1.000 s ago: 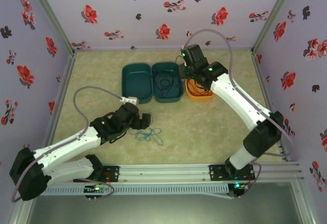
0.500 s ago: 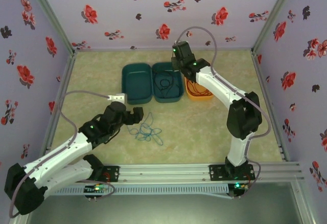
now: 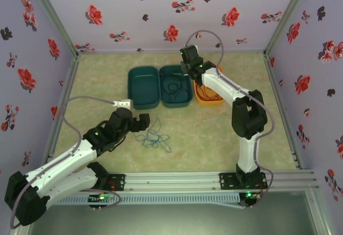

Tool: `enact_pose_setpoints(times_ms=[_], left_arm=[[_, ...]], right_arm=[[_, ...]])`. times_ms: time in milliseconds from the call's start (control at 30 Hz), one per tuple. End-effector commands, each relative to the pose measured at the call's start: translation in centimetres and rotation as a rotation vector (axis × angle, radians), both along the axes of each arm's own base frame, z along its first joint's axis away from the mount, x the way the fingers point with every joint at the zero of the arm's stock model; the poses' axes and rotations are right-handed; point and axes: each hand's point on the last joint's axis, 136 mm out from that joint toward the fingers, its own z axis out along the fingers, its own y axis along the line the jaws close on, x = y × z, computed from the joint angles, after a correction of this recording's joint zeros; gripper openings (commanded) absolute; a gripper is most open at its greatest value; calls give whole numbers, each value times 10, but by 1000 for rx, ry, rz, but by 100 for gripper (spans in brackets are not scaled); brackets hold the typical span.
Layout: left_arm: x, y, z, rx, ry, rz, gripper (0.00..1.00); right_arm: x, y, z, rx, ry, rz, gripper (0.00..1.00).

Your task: Untangle the cables

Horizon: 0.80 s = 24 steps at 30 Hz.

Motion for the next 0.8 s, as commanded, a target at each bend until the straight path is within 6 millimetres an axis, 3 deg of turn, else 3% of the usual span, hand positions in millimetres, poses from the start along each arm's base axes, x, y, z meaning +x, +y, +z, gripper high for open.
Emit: enact_pose_setpoints(times_ms=[0, 333, 767], left_arm=[[1, 7, -3, -9, -2, 37, 100], [1, 8, -5, -10, 1, 39, 100], [1, 7, -9, -17, 7, 38, 100]], right_arm=[[-4, -6, -15, -19, 42, -14, 0], [-18, 6, -55, -11, 185, 39, 0], [-39, 10, -95, -153, 368, 97, 0]])
